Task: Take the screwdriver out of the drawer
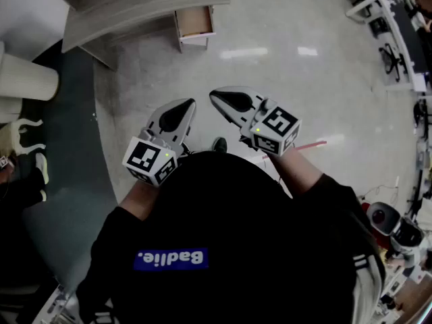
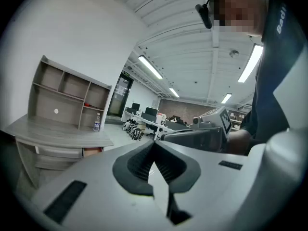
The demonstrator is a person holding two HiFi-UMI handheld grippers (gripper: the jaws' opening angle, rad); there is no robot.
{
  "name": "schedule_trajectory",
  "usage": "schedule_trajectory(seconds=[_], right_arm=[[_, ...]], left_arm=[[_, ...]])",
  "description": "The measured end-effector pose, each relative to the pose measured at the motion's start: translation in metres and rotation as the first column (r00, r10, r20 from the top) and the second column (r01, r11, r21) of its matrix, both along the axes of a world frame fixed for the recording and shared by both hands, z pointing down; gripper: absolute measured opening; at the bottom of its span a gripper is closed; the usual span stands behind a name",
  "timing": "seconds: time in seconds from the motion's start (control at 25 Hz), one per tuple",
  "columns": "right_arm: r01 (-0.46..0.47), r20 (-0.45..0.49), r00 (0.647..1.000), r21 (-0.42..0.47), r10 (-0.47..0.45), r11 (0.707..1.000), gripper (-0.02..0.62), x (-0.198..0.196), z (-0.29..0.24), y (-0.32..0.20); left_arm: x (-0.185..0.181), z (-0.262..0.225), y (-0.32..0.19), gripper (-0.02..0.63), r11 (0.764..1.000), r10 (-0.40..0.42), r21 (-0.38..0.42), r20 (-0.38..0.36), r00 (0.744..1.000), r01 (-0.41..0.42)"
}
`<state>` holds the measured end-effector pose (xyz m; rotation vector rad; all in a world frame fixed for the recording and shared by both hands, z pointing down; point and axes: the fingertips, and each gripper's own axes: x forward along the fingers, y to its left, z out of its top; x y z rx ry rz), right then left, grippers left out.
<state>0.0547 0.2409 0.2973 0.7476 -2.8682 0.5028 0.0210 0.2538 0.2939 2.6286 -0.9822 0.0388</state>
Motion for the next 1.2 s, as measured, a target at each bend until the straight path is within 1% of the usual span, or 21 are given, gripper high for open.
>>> schedule_trajectory(seconds=[0.12,0.24,0.6,0.8,0.92,1.2], right_arm=[[0.01,0.009,1.0,0.006,-0.01,1.0,0.029,0.001,-0.001,0.003],[0.011,-0.002,1.0,0.007,-0.011,1.0,0.029,0.001,0.0,0.003],[0.008,-0.005,1.0,-0.003,-0.008,1.0,0.029,0.001,0.003,-0.001],[-0.004,0.003,1.0,-0.015,0.004,1.0,0.029,0.005,0.002,-0.007],[-0.009,0.024,1.0,-0.006,0.009,1.0,0.029,0.008,-0.001,-0.013],[-0.015,0.014,1.0,-0.008,0.015,1.0,0.031,0.028,0.002,-0.026]], left_arm=[[0.001,-0.001,0.003,-0.003,1.0,0.0,0.001,0.012,1.0,0.0],[0.002,-0.003,0.003,-0.003,1.0,0.004,-0.001,0.021,1.0,-0.004],[0.001,-0.002,0.001,-0.003,1.0,0.016,-0.012,0.021,1.0,-0.015],[-0.001,-0.003,-0.007,-0.003,1.0,0.006,-0.01,0.029,1.0,-0.006],[0.003,-0.003,-0.011,-0.003,1.0,0.007,-0.01,0.03,1.0,-0.007],[0.019,-0.004,-0.023,-0.003,1.0,-0.012,-0.009,0.038,0.999,0.013]])
